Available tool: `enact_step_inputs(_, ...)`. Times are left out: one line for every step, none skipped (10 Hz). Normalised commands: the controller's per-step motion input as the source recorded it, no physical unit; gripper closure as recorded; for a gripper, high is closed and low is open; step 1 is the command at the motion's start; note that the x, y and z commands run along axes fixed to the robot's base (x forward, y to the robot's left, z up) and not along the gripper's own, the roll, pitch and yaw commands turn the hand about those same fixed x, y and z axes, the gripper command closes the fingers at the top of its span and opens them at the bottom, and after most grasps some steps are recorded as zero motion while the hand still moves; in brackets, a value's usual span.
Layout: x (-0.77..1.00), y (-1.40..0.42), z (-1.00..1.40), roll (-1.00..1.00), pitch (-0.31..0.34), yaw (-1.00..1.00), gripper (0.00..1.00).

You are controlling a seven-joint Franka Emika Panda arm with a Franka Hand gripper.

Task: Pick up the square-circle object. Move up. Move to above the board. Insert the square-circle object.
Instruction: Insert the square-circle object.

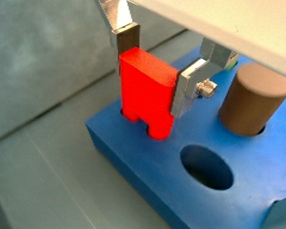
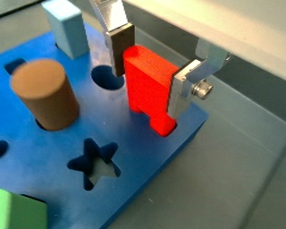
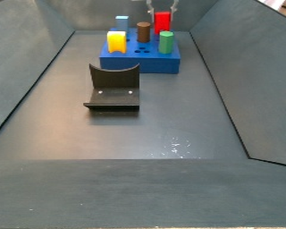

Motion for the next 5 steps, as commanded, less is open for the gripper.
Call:
enact_step_inputs(0.00, 0.00, -0.77, 0.22, -0.131, 0.27, 1.00)
enact_step_inputs(-0.03, 0.00, -0.82, 0.19, -0.136, 0.27, 1.00)
enact_step_inputs(0.00, 0.00, -0.36, 0.06, -0.067, 0.13, 1.00)
enact_step_inputs(0.00, 0.00, 0.00, 0.00, 0.000, 0.00, 1.00)
enact_step_inputs(0.00, 0.00, 0.00, 0.00, 0.000, 0.00, 1.00)
